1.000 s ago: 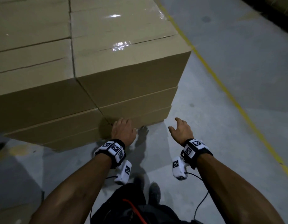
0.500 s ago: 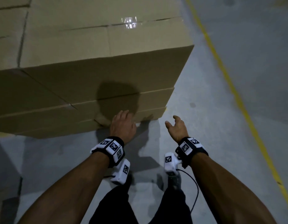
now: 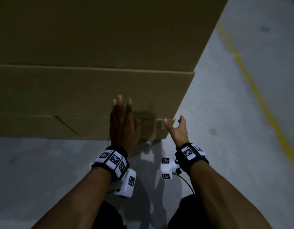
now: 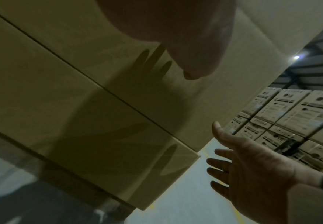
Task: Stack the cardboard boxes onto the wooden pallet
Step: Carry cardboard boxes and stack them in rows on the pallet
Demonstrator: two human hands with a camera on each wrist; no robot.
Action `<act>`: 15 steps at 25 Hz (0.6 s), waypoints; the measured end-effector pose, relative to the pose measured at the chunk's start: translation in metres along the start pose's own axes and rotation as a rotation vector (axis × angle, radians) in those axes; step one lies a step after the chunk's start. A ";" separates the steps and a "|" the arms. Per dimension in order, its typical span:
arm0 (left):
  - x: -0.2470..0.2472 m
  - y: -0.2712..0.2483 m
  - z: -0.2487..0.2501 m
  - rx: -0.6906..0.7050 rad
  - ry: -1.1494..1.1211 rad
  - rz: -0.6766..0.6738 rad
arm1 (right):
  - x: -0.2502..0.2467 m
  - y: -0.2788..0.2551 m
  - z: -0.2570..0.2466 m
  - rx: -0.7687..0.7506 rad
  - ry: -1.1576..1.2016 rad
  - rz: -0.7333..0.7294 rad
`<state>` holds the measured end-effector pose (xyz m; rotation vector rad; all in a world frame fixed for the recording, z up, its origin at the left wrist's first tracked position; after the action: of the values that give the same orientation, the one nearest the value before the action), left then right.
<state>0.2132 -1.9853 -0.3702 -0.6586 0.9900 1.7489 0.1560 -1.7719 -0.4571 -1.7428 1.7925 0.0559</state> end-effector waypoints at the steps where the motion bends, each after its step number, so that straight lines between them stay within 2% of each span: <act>1: 0.016 0.003 -0.008 0.053 0.043 0.051 | 0.007 0.014 0.008 -0.033 0.052 0.002; 5: 0.058 0.016 -0.040 0.118 0.141 0.206 | 0.030 0.060 0.028 -0.214 0.150 0.002; 8: 0.068 0.025 -0.050 0.136 0.189 0.232 | 0.036 0.070 0.025 -0.335 0.247 0.006; 15: 0.072 0.030 -0.053 0.164 0.241 0.279 | 0.039 0.076 0.026 -0.407 0.283 0.047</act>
<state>0.1585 -2.0009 -0.4445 -0.6602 1.4333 1.8304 0.0996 -1.7853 -0.5255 -2.0732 2.1414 0.2168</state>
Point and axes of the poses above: each hand's wrist, its own y-axis towards the middle knuckle, its own x-axis out of the palm, z = x × y, the point moved 7 cm from there along y, towards the middle knuckle, and after that the axes turned 11 degrees about -y, right-handed, at the moved point
